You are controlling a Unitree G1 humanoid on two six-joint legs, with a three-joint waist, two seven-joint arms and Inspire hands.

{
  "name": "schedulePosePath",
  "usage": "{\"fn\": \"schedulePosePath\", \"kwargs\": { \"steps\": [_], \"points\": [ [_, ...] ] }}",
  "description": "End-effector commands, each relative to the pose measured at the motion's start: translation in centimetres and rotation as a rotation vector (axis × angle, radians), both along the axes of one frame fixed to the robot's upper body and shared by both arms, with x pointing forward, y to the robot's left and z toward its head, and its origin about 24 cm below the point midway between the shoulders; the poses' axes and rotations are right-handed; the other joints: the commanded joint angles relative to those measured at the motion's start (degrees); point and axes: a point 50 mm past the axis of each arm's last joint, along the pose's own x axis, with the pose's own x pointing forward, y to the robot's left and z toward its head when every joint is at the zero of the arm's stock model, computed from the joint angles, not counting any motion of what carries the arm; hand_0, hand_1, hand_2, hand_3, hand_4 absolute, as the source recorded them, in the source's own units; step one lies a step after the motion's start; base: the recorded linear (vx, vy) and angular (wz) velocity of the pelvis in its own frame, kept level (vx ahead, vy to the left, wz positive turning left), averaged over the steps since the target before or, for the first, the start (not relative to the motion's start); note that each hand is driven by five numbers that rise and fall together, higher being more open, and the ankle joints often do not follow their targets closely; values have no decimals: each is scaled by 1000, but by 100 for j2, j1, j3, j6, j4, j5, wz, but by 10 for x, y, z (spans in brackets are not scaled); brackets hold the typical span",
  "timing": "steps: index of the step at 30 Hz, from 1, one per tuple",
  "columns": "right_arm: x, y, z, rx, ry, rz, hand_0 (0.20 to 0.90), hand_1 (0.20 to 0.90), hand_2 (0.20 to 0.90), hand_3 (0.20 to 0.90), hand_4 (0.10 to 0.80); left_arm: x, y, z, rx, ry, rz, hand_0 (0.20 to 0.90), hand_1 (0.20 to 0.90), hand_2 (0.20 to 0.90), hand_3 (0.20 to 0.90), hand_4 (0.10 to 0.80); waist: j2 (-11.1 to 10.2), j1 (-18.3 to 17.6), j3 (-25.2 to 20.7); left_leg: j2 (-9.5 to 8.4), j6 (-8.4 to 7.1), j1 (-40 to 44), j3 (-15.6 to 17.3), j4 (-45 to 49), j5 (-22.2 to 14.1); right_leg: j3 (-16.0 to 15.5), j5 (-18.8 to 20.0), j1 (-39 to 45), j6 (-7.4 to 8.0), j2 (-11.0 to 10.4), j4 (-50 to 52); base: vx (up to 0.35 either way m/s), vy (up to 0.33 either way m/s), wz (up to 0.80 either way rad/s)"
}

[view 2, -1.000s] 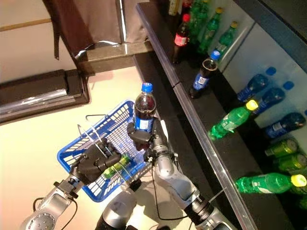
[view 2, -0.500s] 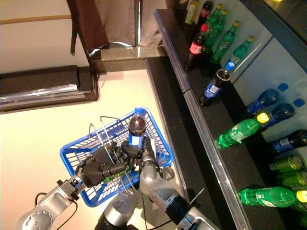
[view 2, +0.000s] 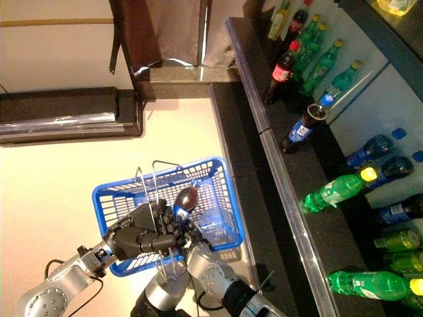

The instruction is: Pick up the drink and place into the basket.

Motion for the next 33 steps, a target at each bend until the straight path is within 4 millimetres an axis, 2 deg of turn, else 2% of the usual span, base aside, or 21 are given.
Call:
{"fn": "schedulePosePath", "kwargs": {
  "steps": [1,6,10,12,17,18,19,20,21,22,23,24,25,26,27,33],
  "points": [
    [-12,65,49,433,-58,100,300,300,300,200,100,-18,-38,86,-320,-514,-291,300,300,300,200,100,11,-173,-932,148,91,-121,171,313,-71,111,742,-112,-412,396,-184,0,0,0],
    [-13,62,41,516,7,70,300,300,300,200,100,-19,-35,85,-322,-505,-291,300,300,300,200,100,-24,-158,-954,154,111,-132,188,285,-60,118,778,-116,-402,423,-220,21,-3,0],
    [-6,50,31,589,126,-69,300,300,300,200,100,-21,-31,84,-310,-492,-298,300,300,300,200,100,-59,-154,-995,160,142,-96,192,272,-69,121,812,-83,-398,435,-234,73,9,1],
    [-1,40,19,626,215,-183,300,300,300,200,100,-21,-31,85,-304,-486,-292,300,300,300,200,100,-72,-164,-1030,181,169,-43,203,259,-86,139,829,-60,-384,446,-225,74,16,1],
    [7,23,7,657,270,-332,300,300,300,200,100,-22,-27,85,-293,-461,-287,300,300,300,200,100,-104,-159,-1099,219,207,35,201,259,-128,154,873,1,-359,471,-238,65,10,9],
    [10,17,4,659,269,-362,300,300,300,200,100,-22,-25,85,-287,-457,-287,300,300,300,200,100,-104,-161,-1126,192,240,0,192,236,17,68,1008,-14,-396,456,-285,98,6,12],
    [10,16,4,659,272,-367,300,300,300,200,100,-22,-25,84,-285,-455,-283,300,300,300,200,100,-127,-168,-1137,227,224,70,193,234,-127,148,899,27,-354,489,-264,38,53,12],
    [10,11,1,654,275,-394,300,300,300,200,100,-23,-24,83,-282,-443,-280,300,300,300,200,100,-122,-169,-1175,204,258,70,194,205,6,73,1024,26,-389,474,-307,160,-43,8],
    [10,10,-1,653,279,-399,300,300,300,200,100,-23,-23,83,-279,-437,-277,300,300,300,200,100,-148,-177,-1202,241,246,154,191,200,-143,155,916,76,-342,505,-285,38,51,6],
    [10,9,-2,652,281,-411,300,300,300,200,100,-23,-23,83,-279,-432,-279,300,300,300,200,100,-138,-178,-1218,208,272,111,182,185,1,70,1038,54,-379,478,-323,101,2,5],
    [7,6,-6,650,293,-428,300,300,300,200,100,-24,-22,82,-276,-419,-277,300,300,300,200,100,-149,-189,-1263,222,285,166,182,173,-12,80,1043,82,-372,480,-319,51,50,4],
    [5,4,-10,649,301,-438,396,396,396,313,213,-25,-22,81,-275,-408,-275,300,300,300,200,100,-158,-197,-1301,234,292,208,191,167,-23,88,1046,111,-364,483,-325,119,5,5],
    [4,3,-12,648,305,-443,467,467,467,395,295,-25,-22,80,-273,-402,-274,300,300,300,200,100,-161,-201,-1320,241,294,231,197,167,-30,94,1048,129,-358,485,-329,109,9,4],
    [2,2,-14,640,315,-454,660,660,660,620,520,-25,-22,79,-270,-393,-269,300,300,300,200,100,-169,-216,-1360,249,300,277,210,165,-46,119,1051,163,-349,492,-343,99,18,6],
    [0,1,-17,633,326,-459,900,900,900,900,800,-26,-21,78,-268,-386,-263,300,300,300,200,100,-170,-234,-1389,258,307,328,225,144,-54,137,1056,190,-344,501,-362,99,28,4],
    [-11,-3,-24,593,324,-446,900,900,900,900,800,-28,-19,71,-259,-345,-234,300,300,300,200,100,-190,-292,-1526,306,314,508,284,83,-88,182,1067,296,-301,514,-416,74,20,0]
  ]
}}
